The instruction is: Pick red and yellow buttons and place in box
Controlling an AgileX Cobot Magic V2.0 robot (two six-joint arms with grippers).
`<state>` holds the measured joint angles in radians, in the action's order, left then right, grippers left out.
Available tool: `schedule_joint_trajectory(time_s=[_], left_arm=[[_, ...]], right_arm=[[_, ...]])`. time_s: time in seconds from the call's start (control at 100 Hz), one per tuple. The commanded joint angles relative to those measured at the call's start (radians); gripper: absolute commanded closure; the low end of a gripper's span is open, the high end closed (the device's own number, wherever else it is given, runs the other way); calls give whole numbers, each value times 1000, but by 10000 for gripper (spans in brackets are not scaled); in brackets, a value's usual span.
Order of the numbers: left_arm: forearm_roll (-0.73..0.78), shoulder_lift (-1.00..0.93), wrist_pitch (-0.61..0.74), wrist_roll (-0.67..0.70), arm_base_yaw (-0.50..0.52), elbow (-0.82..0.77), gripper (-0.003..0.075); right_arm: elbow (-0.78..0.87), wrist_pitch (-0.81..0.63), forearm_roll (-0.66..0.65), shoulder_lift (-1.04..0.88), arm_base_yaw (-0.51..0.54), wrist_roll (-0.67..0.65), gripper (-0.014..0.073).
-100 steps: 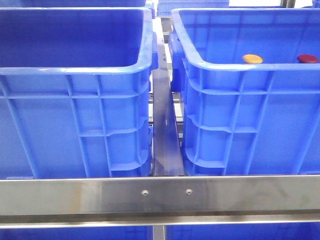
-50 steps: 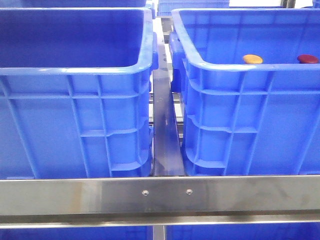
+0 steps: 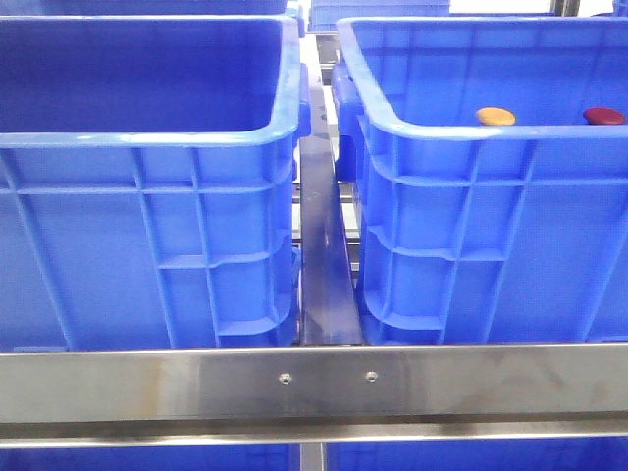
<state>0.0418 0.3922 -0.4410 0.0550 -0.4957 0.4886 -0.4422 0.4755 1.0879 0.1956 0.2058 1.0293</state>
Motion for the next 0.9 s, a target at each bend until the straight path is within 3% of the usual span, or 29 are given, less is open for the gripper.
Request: schedule_joint_trajectory(time_s=[0.0, 0.81, 0.89], left_arm=[[0, 4, 69, 7, -8, 26, 740], [51, 4, 47, 7, -8, 15, 740], [51, 4, 92, 16, 6, -7, 740]], right_arm=[[-21, -36, 31, 10, -1, 3, 651], [-21, -34, 31, 10, -1, 3, 651], [-21, -34, 31, 10, -1, 3, 651]])
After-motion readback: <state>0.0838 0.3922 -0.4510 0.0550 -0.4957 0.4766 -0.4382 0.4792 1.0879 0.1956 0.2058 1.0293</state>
